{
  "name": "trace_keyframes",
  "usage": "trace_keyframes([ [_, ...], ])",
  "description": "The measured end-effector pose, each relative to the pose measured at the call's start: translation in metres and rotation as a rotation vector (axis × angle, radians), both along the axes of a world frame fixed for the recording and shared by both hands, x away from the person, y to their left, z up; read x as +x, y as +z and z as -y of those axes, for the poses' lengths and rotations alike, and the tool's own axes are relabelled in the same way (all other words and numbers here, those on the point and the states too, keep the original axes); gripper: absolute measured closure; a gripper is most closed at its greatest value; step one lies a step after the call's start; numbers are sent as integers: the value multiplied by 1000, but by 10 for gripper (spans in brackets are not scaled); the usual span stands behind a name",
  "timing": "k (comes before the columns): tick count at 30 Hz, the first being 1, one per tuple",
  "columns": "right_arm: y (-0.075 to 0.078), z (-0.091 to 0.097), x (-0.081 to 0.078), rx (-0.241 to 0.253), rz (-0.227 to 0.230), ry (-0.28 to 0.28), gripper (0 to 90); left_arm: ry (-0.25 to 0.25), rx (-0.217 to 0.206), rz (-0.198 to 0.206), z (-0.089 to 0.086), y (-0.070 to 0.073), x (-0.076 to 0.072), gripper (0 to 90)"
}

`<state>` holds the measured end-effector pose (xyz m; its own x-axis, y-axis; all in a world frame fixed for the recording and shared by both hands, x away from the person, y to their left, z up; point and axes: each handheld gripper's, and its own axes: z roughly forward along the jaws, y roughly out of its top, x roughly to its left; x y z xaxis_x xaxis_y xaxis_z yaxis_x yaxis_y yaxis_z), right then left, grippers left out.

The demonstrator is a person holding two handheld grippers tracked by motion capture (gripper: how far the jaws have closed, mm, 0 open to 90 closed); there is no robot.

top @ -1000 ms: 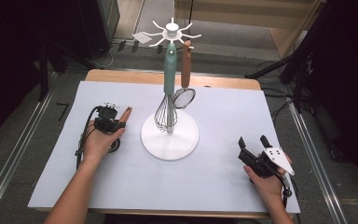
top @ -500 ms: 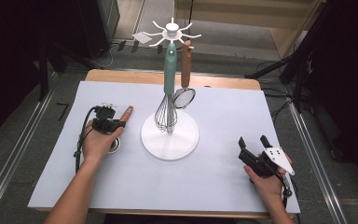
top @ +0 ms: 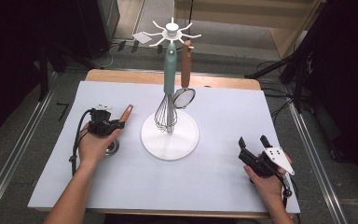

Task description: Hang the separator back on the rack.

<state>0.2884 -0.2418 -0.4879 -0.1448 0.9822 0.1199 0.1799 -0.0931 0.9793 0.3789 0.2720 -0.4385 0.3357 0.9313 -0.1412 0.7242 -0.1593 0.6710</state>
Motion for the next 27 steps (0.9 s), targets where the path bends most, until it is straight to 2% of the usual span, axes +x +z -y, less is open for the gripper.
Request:
trace_keyframes([
  [6,0,0,0,1,0,0,167,-20,-74,35,-6,0,-7,727],
  [13,0,0,0,1,-1,-1,167,-32,-121,93,-7,5,-13,727],
  [18,0,0,0,2,0,-1,167,-51,-161,147,-9,9,-17,727],
  [20,0,0,0,1,-1,-1,167,-68,-191,159,-10,11,-19,726],
  [25,0,0,0,1,0,-1,167,-97,-262,219,-9,22,-26,726],
  [27,0,0,0,0,0,0,167,-103,-266,251,-7,26,-29,726],
])
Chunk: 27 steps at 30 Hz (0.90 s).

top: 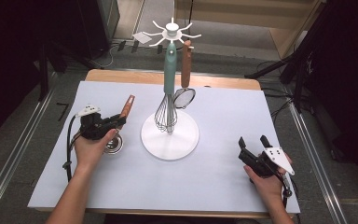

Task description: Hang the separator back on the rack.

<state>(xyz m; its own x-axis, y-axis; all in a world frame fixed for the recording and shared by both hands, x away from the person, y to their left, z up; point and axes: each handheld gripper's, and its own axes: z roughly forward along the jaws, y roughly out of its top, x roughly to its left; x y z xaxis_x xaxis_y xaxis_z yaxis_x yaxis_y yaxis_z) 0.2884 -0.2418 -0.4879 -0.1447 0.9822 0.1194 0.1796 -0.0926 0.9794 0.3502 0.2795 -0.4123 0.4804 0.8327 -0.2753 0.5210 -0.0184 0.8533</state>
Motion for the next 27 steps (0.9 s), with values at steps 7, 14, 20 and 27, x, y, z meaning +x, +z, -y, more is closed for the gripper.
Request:
trace_keyframes([
  [7,0,0,0,0,0,0,167,-14,-28,71,3,12,-8,726],
  [14,0,0,0,0,0,1,167,-40,-46,116,6,25,-15,726],
  [20,0,0,0,-1,2,2,167,-55,-71,166,9,37,-24,726],
  [27,0,0,0,-1,1,2,167,-69,-85,208,14,47,-31,726],
])
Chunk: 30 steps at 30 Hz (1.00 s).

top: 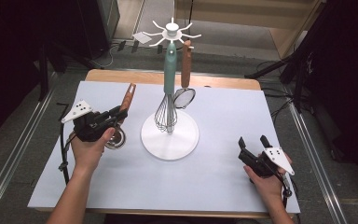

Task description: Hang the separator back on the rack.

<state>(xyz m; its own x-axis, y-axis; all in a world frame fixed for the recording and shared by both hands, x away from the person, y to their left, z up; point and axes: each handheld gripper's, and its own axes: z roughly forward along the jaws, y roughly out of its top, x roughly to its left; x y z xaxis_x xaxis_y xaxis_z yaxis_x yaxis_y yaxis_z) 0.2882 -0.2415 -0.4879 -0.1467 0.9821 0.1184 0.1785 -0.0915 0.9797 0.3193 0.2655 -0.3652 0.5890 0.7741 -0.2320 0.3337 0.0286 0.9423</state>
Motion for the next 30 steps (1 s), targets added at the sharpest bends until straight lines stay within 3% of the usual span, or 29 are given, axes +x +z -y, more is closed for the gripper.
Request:
trace_keyframes([
  [30,0,0,0,0,-1,0,168,-31,-64,112,3,27,-14,726],
])
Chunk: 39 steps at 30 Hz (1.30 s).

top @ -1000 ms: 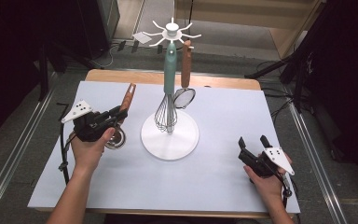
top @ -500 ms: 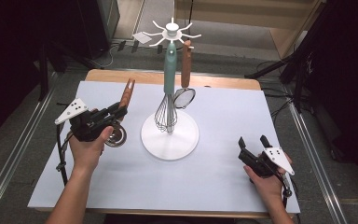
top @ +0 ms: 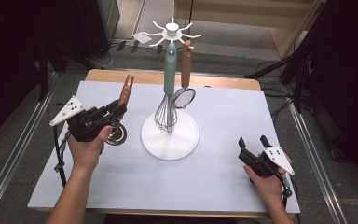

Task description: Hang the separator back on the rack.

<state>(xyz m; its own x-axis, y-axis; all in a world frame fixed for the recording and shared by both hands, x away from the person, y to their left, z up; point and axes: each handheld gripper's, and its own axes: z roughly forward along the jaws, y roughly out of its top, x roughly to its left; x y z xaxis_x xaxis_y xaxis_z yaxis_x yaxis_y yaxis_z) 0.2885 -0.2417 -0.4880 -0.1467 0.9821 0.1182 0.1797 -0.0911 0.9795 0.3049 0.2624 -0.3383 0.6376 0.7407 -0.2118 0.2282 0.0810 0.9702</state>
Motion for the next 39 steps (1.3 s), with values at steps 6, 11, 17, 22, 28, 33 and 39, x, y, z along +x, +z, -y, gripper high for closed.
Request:
trace_keyframes([
  [6,0,0,0,3,-2,0,168,-12,-16,15,1,4,-3,726],
  [11,0,0,0,2,-1,-1,168,-17,-20,36,2,9,-5,726],
  [17,0,0,0,3,-1,-3,167,-30,-32,44,3,13,-6,726],
  [22,0,0,0,3,2,-4,165,-43,-48,50,3,17,-7,725],
  [28,0,0,-1,4,4,-4,164,-49,-52,62,4,20,-10,726],
  [33,0,0,-1,3,5,-4,164,-58,-59,74,5,24,-13,725],
  [39,0,0,-1,5,4,-4,164,-73,-65,90,7,30,-17,725],
])
